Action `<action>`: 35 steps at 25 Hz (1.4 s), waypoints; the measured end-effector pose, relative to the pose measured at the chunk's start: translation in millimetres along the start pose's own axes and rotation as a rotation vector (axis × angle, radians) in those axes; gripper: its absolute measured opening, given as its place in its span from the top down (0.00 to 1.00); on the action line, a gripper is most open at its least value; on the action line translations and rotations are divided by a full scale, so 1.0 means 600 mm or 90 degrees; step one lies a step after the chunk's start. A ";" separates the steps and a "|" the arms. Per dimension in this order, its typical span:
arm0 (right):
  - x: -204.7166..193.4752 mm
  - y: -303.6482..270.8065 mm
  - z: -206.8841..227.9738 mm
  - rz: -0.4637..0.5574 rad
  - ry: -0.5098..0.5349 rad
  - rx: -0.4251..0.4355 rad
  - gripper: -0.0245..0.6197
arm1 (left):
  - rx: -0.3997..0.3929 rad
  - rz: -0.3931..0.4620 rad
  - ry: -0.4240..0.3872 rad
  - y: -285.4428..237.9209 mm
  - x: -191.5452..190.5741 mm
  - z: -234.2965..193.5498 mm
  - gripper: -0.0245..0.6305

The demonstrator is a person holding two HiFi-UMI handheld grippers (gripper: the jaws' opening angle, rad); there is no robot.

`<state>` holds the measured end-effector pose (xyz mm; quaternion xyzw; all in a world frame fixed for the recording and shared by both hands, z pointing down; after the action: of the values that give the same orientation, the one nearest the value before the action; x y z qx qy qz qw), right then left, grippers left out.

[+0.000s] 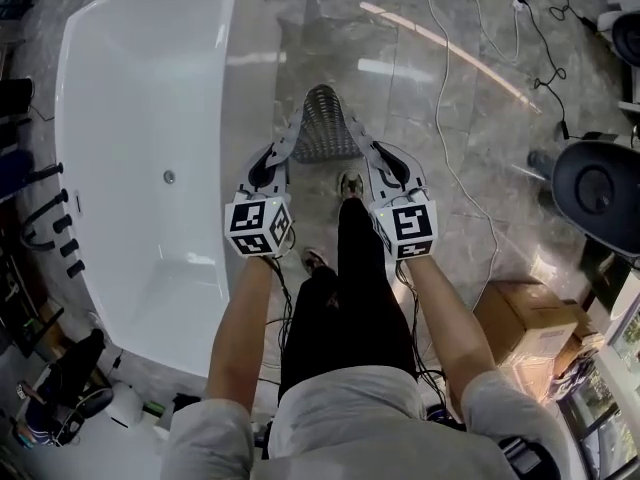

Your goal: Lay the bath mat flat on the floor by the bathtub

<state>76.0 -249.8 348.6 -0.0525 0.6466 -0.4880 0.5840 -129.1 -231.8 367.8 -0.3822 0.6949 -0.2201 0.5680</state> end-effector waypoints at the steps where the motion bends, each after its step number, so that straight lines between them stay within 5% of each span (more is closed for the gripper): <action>1: -0.007 -0.012 0.002 -0.006 0.001 0.005 0.93 | 0.002 -0.003 -0.003 -0.013 -0.005 -0.006 0.93; 17: -0.085 -0.189 0.101 -0.089 -0.045 0.037 0.93 | -0.003 -0.045 -0.010 -0.238 -0.006 -0.059 0.93; 27: 0.084 -0.296 0.221 -0.041 0.004 0.018 0.93 | -0.011 -0.010 -0.013 -0.333 0.171 -0.111 0.93; 32: 0.220 -0.330 0.286 0.045 0.063 -0.021 0.93 | -0.013 0.073 -0.065 -0.361 0.332 -0.127 0.93; 35: 0.259 -0.346 0.298 0.061 0.130 -0.046 0.93 | -0.017 0.113 -0.097 -0.368 0.377 -0.129 0.93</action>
<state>67.8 -558.2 411.3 0.0071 0.7219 -0.4387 0.5351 -155.2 -553.2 410.3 -0.3427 0.6838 -0.1301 0.6309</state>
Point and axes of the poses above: the fingertips, and each gripper's own axes: y backward along the fingers, z to its right, x out of its top, the point moved 5 cm from there along y, backward along the fingers, and after that the axes turned 10 degrees about -z, right-handed, at the moved point
